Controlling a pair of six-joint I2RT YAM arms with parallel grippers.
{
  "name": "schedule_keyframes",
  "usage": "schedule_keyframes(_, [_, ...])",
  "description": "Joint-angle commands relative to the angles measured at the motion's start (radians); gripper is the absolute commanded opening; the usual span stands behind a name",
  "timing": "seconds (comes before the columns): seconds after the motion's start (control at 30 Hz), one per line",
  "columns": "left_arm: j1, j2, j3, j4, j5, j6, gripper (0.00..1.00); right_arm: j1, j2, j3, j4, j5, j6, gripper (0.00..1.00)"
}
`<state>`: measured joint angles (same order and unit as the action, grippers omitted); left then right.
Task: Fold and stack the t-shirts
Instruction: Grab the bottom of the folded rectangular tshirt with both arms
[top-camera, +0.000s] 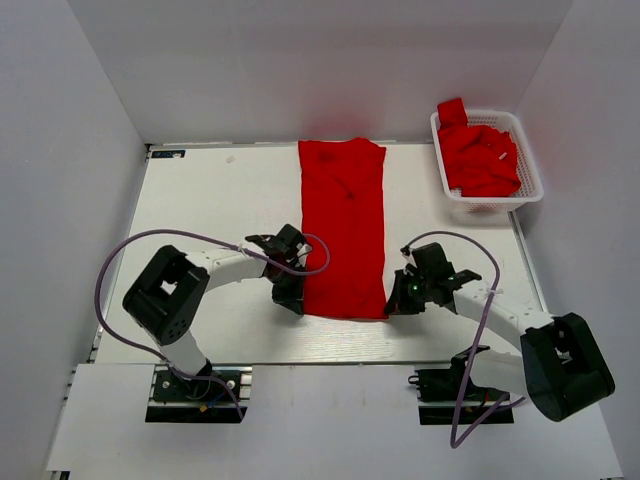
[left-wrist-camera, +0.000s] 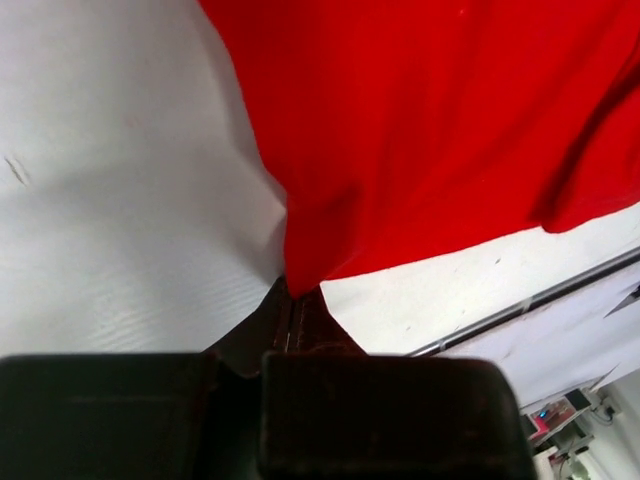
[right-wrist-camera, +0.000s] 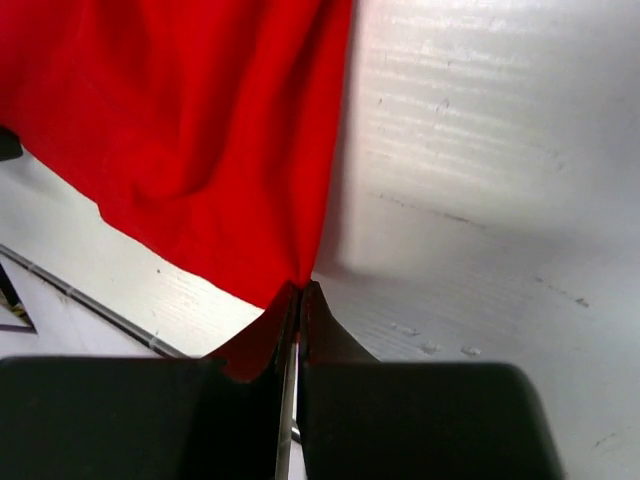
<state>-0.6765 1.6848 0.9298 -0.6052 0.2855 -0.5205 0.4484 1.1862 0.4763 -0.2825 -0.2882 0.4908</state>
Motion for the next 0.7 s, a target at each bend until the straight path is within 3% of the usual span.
schedule_keyframes(0.0, [-0.011,-0.063,-0.02,-0.042,0.029,0.011,0.0,0.001,-0.028,-0.01,-0.052,-0.02,0.022,0.0])
schedule_keyframes(0.3, [-0.02,-0.014,0.139,-0.142,0.142,0.053,0.0,-0.003,-0.011,0.099,-0.103,-0.052,-0.004,0.0])
schedule_keyframes(0.67, [0.031,0.13,0.478,-0.3,-0.057,0.06,0.0,-0.011,0.11,0.329,-0.152,0.118,-0.064,0.0])
